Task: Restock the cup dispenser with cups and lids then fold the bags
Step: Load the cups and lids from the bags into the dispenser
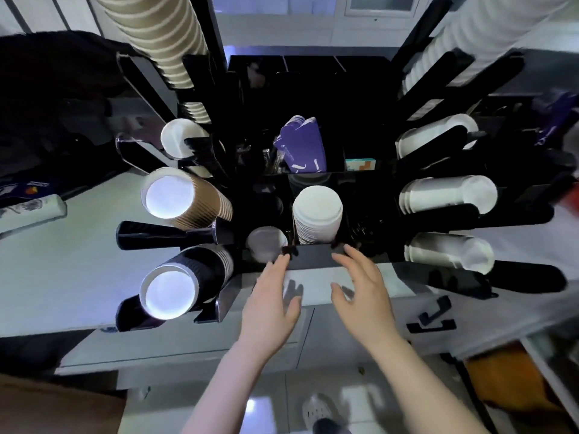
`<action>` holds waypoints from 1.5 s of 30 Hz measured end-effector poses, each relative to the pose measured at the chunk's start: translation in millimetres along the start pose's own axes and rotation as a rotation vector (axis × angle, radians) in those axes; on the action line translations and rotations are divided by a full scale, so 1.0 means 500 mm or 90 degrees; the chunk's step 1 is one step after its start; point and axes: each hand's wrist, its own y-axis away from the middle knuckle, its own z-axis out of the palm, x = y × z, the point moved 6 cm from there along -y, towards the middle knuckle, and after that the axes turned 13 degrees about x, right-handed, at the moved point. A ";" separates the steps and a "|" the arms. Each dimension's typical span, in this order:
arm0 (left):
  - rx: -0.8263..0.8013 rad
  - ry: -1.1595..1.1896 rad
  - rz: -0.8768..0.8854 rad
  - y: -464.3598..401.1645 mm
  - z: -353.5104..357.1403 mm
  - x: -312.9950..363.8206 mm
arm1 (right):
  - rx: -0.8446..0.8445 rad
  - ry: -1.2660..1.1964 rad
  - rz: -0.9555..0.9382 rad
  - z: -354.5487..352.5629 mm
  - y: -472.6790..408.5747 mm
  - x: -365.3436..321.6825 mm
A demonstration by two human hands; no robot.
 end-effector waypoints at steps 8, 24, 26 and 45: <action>-0.034 0.016 -0.039 0.062 0.055 -0.017 | -0.052 0.011 0.049 -0.029 0.069 0.061; -0.139 -0.057 0.100 0.207 0.401 0.347 | -0.220 -0.016 0.039 -0.332 0.125 0.384; -0.151 -0.045 0.117 0.227 0.467 0.413 | -0.197 -0.024 0.063 -0.398 0.121 0.447; -0.030 0.046 0.078 -0.059 0.775 0.694 | -0.038 0.054 0.026 -0.703 -0.228 0.721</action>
